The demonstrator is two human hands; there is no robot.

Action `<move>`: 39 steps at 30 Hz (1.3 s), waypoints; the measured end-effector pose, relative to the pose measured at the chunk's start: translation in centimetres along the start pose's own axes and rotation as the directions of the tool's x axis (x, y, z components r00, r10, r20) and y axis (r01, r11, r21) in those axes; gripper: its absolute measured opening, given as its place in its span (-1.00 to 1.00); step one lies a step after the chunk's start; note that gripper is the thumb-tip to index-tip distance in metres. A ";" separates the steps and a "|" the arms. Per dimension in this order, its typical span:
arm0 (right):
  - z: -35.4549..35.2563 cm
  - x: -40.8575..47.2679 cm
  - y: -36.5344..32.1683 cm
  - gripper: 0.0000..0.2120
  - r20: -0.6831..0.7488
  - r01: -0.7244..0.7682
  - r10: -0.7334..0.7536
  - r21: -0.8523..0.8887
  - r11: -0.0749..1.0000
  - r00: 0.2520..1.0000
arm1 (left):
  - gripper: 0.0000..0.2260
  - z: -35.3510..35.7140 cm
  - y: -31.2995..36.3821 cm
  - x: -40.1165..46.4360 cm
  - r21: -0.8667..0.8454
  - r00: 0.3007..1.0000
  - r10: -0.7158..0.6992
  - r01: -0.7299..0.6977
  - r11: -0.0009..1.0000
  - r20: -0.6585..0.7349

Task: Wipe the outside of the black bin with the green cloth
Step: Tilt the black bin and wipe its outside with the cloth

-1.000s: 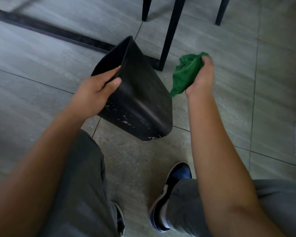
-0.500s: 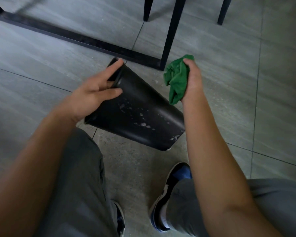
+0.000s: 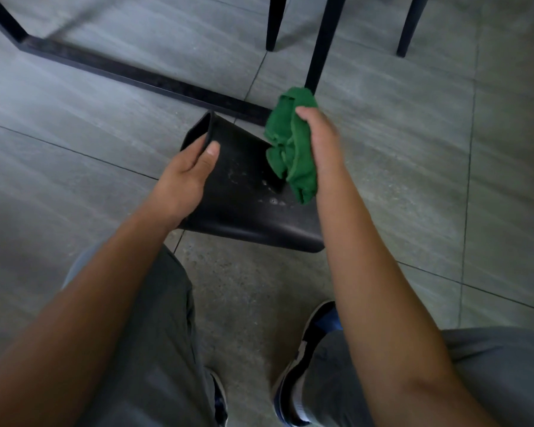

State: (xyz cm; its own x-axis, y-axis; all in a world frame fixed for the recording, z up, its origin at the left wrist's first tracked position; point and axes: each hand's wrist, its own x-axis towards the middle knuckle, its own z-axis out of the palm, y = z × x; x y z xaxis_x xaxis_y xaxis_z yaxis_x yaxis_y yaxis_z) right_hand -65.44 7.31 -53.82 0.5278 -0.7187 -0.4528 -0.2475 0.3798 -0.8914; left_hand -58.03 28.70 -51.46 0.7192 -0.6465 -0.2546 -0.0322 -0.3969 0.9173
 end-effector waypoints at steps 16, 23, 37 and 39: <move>9.3 -6.2 5.1 -0.52 0.230 0.569 -0.608 -0.689 0.449 0.759 | -0.29 -0.8 -0.7 1.1 -0.192 0.987 -0.102 0.077 0.978 -0.121; 9.4 -5.6 6.3 -0.53 0.303 0.573 -0.589 -0.742 0.347 0.749 | -0.55 -1.2 -0.8 1.0 -0.226 0.980 -0.062 0.019 0.974 -0.187; -2.6 2.2 7.7 -0.64 -0.292 -0.035 -0.151 -0.546 0.837 0.944 | -0.80 -2.8 -3.2 1.6 -0.186 0.973 -0.050 0.007 0.983 -0.224; -2.5 2.3 8.1 -0.60 -0.296 -0.045 -0.138 -0.536 0.843 0.945 | -0.78 -2.6 -3.6 1.7 -0.192 0.969 -0.052 0.005 0.981 -0.241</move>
State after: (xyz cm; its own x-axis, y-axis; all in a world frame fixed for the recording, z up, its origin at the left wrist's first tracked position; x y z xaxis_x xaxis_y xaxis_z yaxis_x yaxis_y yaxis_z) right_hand -68.23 7.26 -62.11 0.2927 -0.9039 -0.3119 -0.6678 0.0403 -0.7433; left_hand -54.88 30.73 -54.34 0.8658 -0.4491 -0.2207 0.1051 -0.2681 0.9577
